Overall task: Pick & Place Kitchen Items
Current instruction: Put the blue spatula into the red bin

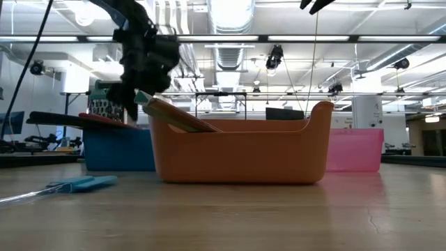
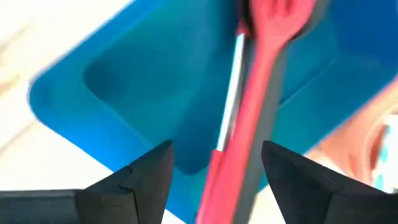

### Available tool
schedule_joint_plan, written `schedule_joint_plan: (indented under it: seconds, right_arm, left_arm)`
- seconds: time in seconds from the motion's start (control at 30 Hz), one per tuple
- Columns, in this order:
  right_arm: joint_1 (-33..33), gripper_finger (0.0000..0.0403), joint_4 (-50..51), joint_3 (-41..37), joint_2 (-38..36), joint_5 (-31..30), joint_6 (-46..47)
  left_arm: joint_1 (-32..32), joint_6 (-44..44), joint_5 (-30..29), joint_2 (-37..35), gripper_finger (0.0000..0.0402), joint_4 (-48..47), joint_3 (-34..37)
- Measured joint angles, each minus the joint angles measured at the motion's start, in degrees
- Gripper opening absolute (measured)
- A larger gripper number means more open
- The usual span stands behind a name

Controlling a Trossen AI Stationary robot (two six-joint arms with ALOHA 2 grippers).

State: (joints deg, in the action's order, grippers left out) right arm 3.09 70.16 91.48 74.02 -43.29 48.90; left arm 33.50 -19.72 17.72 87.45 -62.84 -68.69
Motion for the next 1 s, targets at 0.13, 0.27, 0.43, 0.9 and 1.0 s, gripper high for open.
schedule_joint_plan:
  seconds: [0.13,0.27,0.43,0.9,1.0]
  right_arm:
    - [0.0,0.0131,0.1,0.0,0.0,0.0,-1.7]
    - [0.0,0.0126,0.1,0.0,0.0,1.3,-2.1]
    - [0.0,0.0127,0.0,-0.1,0.0,1.4,-2.2]
    - [0.0,0.0141,0.2,-1.6,0.0,1.6,-2.6]
    - [0.0,0.0138,1.9,-1.9,0.0,2.9,-2.6]
  left_arm:
    - [-1.3,-0.4,-0.6,-1.8,0.0246,-1.2,-7.2]
    - [-4.5,-2.2,-7.1,-4.6,0.0245,-1.4,-15.4]
    - [-12.0,-6.1,-21.3,-8.3,0.0245,-3.9,-25.1]
    - [-47.8,-42.5,-47.2,-7.9,0.0239,-10.6,-30.9]
    - [-53.8,-50.0,-48.4,-5.5,0.0232,-10.6,-30.6]
